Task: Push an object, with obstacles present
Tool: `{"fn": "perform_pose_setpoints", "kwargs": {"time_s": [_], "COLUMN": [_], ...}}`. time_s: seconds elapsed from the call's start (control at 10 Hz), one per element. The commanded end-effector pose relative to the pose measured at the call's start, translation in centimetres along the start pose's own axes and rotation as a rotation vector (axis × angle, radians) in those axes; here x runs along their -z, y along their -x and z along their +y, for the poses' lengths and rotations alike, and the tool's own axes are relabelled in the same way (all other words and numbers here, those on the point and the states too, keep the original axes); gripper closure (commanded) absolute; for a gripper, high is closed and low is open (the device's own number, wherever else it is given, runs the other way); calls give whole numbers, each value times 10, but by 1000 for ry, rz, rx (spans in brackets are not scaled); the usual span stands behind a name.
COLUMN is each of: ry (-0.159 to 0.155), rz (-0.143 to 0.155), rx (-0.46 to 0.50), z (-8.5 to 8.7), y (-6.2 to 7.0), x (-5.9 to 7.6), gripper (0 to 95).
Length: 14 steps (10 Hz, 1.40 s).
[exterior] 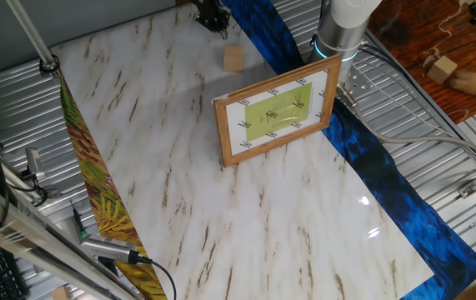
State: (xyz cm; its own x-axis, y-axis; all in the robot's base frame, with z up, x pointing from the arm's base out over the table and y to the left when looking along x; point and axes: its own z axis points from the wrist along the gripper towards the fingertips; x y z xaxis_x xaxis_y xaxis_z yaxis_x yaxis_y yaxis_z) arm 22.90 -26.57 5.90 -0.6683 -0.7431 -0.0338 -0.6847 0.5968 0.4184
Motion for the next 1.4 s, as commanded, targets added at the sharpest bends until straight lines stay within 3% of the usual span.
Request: {"fn": "perform_pose_setpoints", "kwargs": {"time_s": [0.1,0.3,0.8,1.0,1.4], "ry": [15,21,33,45,47], "rz": [-13,-17,-24,-35,-26], "rx": [0,2,8,8,18], "z": [1,0,-4,-6,-6], "y": [3,5,34,35,36], "x": [1,-1,-5,-8,-8], "gripper": [950,950,950,950,950]}}
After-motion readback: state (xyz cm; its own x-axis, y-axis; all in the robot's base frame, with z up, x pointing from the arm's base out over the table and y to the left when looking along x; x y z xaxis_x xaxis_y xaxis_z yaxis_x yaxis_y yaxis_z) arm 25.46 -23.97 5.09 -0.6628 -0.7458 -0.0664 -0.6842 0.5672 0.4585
